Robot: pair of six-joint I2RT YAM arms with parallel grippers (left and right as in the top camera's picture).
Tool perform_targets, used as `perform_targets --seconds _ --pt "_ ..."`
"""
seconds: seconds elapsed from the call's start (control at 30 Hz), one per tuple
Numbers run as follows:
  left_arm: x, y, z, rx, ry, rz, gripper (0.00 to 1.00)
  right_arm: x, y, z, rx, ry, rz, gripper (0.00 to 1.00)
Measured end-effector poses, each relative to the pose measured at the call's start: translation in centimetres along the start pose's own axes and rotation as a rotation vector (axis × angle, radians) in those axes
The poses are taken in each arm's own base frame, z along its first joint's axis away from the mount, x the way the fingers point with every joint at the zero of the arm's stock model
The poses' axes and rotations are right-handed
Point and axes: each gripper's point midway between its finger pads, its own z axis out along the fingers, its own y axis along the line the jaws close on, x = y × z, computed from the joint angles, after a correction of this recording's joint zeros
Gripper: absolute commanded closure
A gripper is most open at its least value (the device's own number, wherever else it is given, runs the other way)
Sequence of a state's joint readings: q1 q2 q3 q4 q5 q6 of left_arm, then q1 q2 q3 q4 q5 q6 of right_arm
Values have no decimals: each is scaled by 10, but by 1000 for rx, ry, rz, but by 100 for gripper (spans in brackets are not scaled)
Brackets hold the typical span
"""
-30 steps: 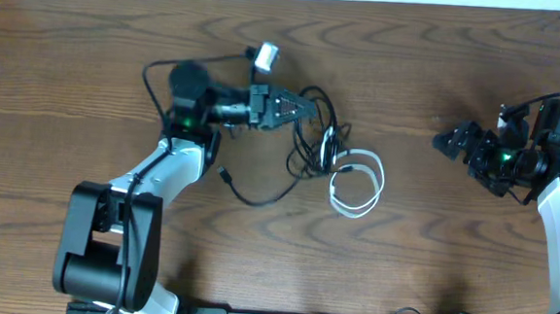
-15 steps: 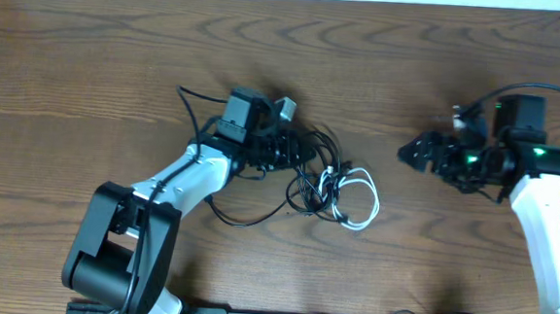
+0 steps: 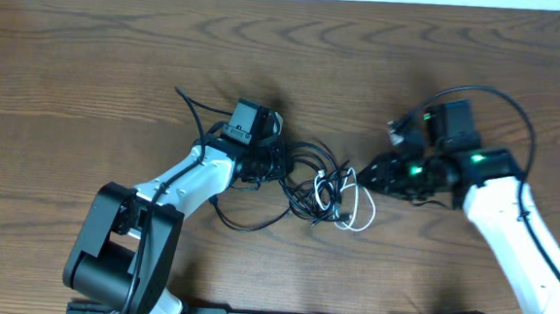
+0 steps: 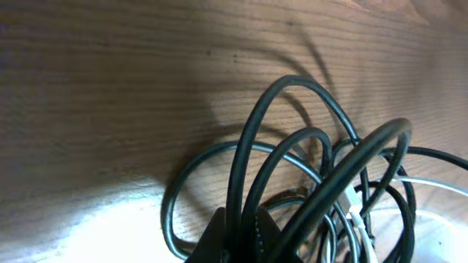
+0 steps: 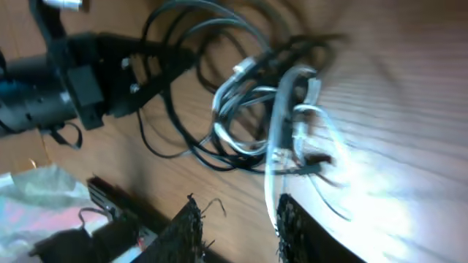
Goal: Untangle cables
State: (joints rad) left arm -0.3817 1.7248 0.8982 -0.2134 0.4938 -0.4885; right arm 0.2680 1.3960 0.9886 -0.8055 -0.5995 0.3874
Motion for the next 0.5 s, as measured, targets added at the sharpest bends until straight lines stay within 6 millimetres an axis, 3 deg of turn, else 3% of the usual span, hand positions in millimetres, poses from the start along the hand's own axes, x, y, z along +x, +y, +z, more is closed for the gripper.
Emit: perform_targets --seconds 0.2,0.37,0.5 --pt "-1 1 0 -7 -4 0 92 22 28 38 -84 30 -159 70" --pt "-1 2 0 -9 -5 0 92 35 46 51 -114 42 -339 64" --pt "-1 2 0 -9 -5 0 92 40 45 61 -34 26 -463 68"
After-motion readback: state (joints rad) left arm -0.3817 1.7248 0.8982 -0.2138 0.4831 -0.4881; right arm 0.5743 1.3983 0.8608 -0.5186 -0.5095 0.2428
